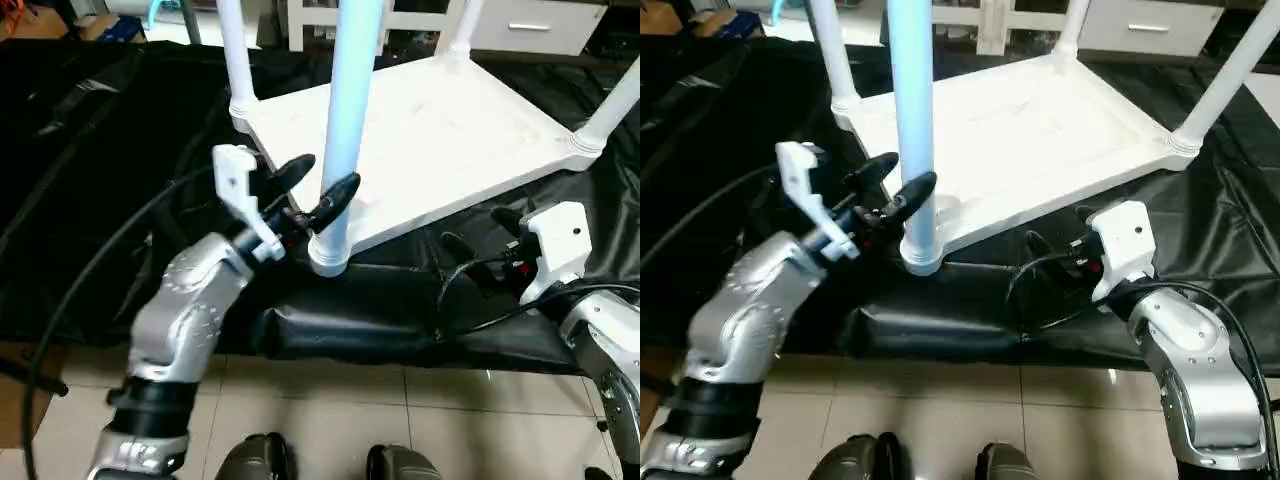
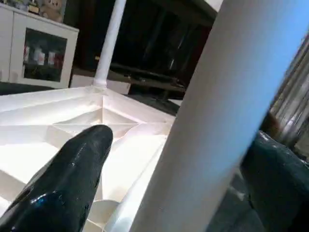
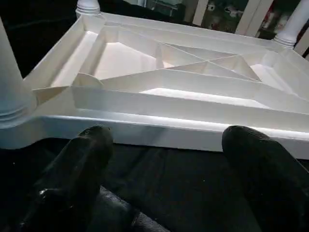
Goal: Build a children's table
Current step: Flip table
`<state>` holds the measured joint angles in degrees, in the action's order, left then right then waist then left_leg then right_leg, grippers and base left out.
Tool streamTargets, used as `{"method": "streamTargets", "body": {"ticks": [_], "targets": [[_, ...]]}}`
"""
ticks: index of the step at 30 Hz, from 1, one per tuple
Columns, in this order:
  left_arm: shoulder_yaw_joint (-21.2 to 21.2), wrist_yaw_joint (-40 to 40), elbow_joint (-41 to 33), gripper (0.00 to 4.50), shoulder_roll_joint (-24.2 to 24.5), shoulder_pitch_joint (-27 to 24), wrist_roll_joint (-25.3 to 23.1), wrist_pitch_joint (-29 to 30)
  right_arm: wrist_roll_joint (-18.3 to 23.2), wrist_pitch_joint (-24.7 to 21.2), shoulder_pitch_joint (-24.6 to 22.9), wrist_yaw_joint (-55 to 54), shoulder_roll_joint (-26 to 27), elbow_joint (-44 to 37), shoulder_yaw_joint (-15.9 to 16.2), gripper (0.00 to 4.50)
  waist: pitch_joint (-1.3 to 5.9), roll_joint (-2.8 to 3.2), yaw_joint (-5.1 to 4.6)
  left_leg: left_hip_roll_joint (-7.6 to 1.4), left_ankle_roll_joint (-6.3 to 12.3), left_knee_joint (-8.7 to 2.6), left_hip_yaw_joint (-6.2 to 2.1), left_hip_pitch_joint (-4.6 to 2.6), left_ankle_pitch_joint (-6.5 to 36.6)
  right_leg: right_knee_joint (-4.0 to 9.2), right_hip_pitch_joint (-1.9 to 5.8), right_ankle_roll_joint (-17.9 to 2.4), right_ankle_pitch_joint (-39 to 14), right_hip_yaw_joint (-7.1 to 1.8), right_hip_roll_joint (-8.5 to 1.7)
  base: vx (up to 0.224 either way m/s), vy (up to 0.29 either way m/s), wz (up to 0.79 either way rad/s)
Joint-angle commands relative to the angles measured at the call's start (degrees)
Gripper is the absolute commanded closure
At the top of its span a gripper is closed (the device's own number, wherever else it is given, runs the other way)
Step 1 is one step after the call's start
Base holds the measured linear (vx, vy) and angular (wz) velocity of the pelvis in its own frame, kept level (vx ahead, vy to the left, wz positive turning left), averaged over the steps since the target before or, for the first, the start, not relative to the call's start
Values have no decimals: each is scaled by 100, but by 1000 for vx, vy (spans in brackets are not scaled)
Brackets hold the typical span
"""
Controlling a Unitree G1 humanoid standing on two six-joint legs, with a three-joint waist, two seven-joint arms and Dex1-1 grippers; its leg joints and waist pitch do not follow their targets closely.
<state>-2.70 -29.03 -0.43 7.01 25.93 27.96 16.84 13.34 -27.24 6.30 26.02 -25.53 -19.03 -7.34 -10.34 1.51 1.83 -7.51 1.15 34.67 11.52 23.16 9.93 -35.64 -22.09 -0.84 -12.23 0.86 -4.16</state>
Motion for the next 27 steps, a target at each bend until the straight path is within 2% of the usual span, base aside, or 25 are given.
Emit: {"method": "streamTargets", "body": {"ticks": [1,2,3,4,6,9,12,13,16,21,25,27], "targets": [[-77,89,108,4,-90,145,-131,-135,-11,6,-60,-64,-27,-64,-22,46,520,-57,1,-534,288,-445,-290,-190,802,416,169,-1320,-370,-249,-491,0,0,0],[-95,98,131,4,-114,168,-163,-162,-13,7,-64,-68,-26,-67,-21,46,524,-71,1,-532,335,-438,-283,-189,771,416,171,-1351,-309,-249,-488,0,0,0],[-95,98,131,32,-114,168,-163,-162,-13,7,-64,-68,-26,-67,-21,46,522,-69,5,-540,350,-440,-291,-185,774,412,178,-1366,-305,-247,-495,0,0,0],[-86,108,180,32,-179,188,-200,-220,-22,5,-73,-82,-19,-73,-38,46,520,-36,12,-541,368,-440,-293,-188,776,408,177,-1396,-302,-241,-497,0,0,0],[-70,130,190,32,-205,189,-206,-241,-23,5,-77,-89,-18,-75,-49,46,523,-51,7,-545,395,-442,-289,-189,772,409,184,-1426,-261,-236,-488,0,0,0],[46,216,253,76,-262,194,-189,-331,-28,1,-94,-122,-7,-79,-74,46,511,-50,5,-548,402,-447,-289,-189,823,418,179,-1453,-299,-236,-489,0,0,0],[153,351,370,89,-366,254,-269,-470,-41,9,-121,-146,12,-95,-34,46,485,-68,-3,-549,347,-468,-294,-184,1000,451,174,-1409,-587,-238,-491,0,0,0],[163,374,387,114,-395,273,-281,-503,-42,12,-123,-153,15,-93,-22,46,482,-66,-3,-552,329,-473,-296,-187,1037,458,172,-1396,-648,-239,-494,0,0,0],[169,392,389,121,-458,302,-286,-558,-44,20,-117,-164,17,-78,-7,46,476,-62,-6,-557,272,-487,-303,-197,1121,471,157,-1342,-763,-242,-493,0,0,0],[109,351,358,164,-409,263,-357,-575,-49,27,-129,-190,15,-85,-4,46,483,-55,-7,-558,288,-495,-302,-194,1010,457,156,-1331,-547,-238,-489,0,0,0],[99,91,268,199,-351,179,-193,-488,-41,28,-137,-222,19,-93,-38,46,482,-54,-4,-553,347,-489,-289,-196,937,455,155,-1370,-422,-241,-495,0,0,0],[24,-567,-55,203,-195,-32,265,-247,-33,46,-117,-252,10,-65,-108,46,486,-56,-2,-556,370,-488,-290,-196,878,446,162,-1385,-353,-240,-501,0,0,0]]}}
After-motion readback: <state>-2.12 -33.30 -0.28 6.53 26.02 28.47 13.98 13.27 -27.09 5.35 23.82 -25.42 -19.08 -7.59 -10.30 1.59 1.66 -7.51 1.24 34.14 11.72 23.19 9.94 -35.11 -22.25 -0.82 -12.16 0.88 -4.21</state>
